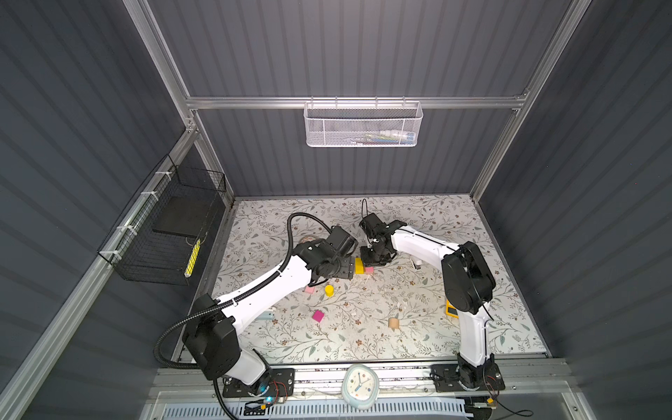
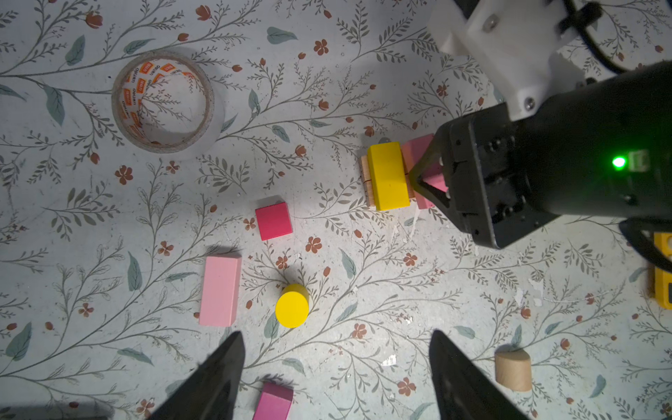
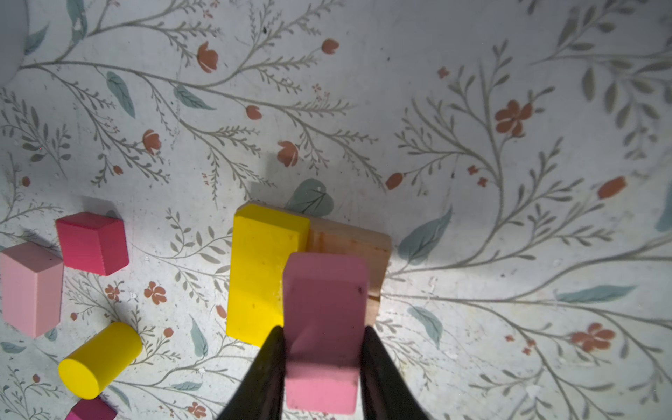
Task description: Build the wood block tower
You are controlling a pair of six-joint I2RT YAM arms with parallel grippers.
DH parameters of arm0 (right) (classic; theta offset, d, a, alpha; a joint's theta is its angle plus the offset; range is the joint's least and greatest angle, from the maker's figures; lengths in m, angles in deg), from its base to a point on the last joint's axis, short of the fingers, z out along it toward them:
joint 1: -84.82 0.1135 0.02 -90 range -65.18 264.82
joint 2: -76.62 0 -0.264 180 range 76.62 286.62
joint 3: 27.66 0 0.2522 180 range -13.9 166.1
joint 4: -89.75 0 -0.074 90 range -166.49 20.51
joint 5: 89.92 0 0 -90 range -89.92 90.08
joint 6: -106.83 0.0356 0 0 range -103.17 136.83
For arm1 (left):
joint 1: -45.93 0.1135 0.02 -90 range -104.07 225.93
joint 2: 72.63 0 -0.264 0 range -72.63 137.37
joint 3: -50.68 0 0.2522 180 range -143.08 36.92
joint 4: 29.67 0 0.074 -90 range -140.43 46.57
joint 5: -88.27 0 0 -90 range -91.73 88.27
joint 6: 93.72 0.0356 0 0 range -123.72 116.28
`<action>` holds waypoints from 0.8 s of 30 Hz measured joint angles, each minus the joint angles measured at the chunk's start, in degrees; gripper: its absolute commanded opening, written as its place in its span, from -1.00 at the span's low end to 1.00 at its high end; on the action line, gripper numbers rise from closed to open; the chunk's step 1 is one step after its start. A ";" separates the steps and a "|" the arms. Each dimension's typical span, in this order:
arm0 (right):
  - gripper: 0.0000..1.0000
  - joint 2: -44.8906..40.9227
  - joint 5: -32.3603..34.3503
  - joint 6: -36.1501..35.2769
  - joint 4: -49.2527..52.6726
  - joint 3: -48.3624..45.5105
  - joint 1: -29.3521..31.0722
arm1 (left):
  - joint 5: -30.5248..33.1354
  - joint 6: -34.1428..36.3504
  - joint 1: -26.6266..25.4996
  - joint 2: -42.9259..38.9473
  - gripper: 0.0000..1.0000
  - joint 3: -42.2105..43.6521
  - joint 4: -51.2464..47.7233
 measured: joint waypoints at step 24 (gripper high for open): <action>-0.26 0.00 0.09 1.38 -0.28 0.02 0.02 | -0.15 0.00 0.00 -0.26 0.59 0.04 0.59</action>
